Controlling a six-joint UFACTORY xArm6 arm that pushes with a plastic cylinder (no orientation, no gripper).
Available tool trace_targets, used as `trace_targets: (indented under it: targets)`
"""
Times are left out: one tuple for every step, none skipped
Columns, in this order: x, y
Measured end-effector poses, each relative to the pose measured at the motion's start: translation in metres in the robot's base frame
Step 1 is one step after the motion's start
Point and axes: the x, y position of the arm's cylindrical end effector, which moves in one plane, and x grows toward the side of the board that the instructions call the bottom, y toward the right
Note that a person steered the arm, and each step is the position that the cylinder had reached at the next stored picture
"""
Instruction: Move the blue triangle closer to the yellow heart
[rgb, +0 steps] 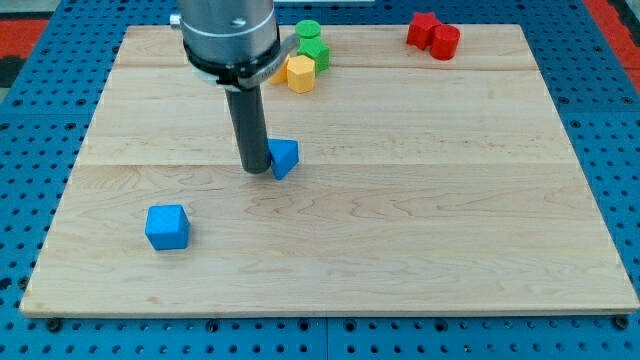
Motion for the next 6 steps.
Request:
trace_targets:
  targets:
    - [0.025, 0.026]
    - [0.037, 0.061]
    - [-0.003, 0.046]
    - [-0.034, -0.005]
    - [-0.062, -0.029]
    - [-0.097, -0.038]
